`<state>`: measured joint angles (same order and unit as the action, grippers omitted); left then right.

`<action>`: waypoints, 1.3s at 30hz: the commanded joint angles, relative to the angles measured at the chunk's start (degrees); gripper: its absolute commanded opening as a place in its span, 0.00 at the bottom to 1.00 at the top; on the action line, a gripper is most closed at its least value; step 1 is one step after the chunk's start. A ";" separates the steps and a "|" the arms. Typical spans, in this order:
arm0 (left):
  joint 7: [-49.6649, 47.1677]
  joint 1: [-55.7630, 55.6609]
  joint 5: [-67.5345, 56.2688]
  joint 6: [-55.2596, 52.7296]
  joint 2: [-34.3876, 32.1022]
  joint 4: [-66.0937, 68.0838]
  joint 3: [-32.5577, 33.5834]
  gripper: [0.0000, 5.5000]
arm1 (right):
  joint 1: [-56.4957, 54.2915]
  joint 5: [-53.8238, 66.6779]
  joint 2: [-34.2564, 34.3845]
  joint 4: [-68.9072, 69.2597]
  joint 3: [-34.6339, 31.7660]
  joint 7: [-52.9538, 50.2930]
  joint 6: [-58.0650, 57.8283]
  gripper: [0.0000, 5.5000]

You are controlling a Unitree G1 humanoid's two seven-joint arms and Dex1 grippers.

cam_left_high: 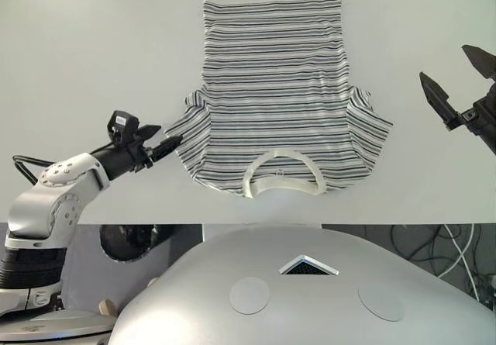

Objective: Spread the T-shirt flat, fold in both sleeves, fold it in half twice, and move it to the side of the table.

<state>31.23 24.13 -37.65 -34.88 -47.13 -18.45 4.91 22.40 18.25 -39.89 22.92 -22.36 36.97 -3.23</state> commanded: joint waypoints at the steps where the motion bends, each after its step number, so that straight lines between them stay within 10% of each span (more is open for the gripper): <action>1: 1.57 3.02 2.02 -2.76 0.53 -0.22 -2.01 0.59 | -0.14 -1.23 0.58 0.57 0.34 -0.02 0.19 0.62; 21: 1.97 0.04 -0.68 -11.12 4.68 -0.55 0.82 0.01 | -0.52 -3.56 2.65 1.01 1.41 -0.27 -0.09 0.62; 39: 5.57 5.09 12.40 7.68 8.77 -14.09 -6.60 0.01 | -1.21 -4.72 3.21 1.09 3.47 -0.85 -0.17 0.62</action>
<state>37.28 30.41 -27.44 -28.12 -38.60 -32.90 -0.69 21.94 13.65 -37.04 23.38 -19.04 36.34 -3.23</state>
